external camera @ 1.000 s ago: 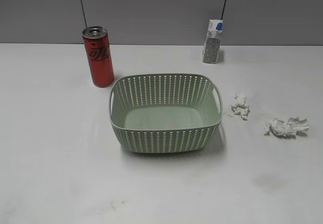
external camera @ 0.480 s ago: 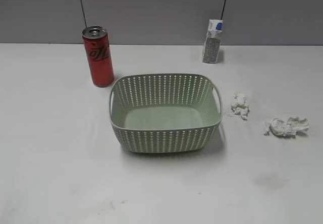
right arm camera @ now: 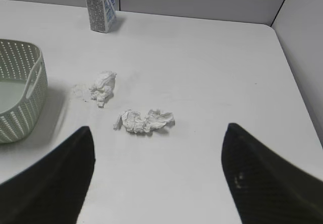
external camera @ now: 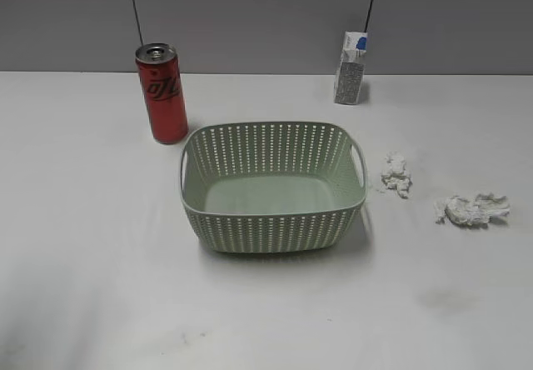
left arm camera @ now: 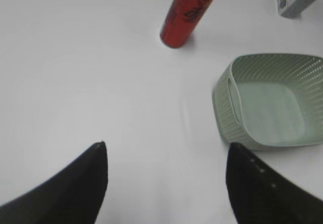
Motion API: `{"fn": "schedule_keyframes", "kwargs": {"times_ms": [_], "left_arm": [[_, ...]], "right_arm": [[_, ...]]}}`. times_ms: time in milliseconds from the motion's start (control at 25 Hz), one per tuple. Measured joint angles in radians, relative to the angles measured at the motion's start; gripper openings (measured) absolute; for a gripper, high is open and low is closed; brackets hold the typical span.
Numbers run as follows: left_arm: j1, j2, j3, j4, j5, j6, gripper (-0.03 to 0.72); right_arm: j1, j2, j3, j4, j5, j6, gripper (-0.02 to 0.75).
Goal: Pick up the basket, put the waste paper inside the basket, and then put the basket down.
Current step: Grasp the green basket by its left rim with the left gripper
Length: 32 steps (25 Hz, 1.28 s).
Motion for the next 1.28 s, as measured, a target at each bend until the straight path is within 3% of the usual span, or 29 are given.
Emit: {"fn": "schedule_keyframes", "kwargs": {"times_ms": [240,440,640,760,1040,1120,1280], "left_arm": [[-0.169,0.326,-0.136,0.021,0.028,-0.011,0.555],[-0.352,0.555,-0.238,0.137,0.007,-0.163,0.555],[-0.477,0.754,-0.328,0.232,-0.015,-0.333,0.555],[-0.51,0.847,-0.373,0.238,-0.04,-0.386,0.555],[-0.516,0.997,-0.396,0.247,-0.096,-0.444,0.536],[-0.516,1.02,-0.401,0.237,-0.124,-0.45,0.475],[-0.516,1.054,-0.401,0.226,-0.176,-0.453,0.249]], "right_arm": [[0.0,0.0,0.0,0.001,0.0,0.0,0.592],[0.0,0.0,0.0,0.002,0.0,0.0,0.591],[0.0,0.0,0.0,0.002,0.0,0.0,0.591],[0.0,0.0,0.0,0.003,0.0,0.0,0.591],[0.0,0.0,0.0,0.004,0.001,0.0,0.591],[0.0,0.0,0.0,0.004,0.001,0.0,0.591],[0.0,0.006,0.0,0.005,0.001,0.0,0.591]]}}
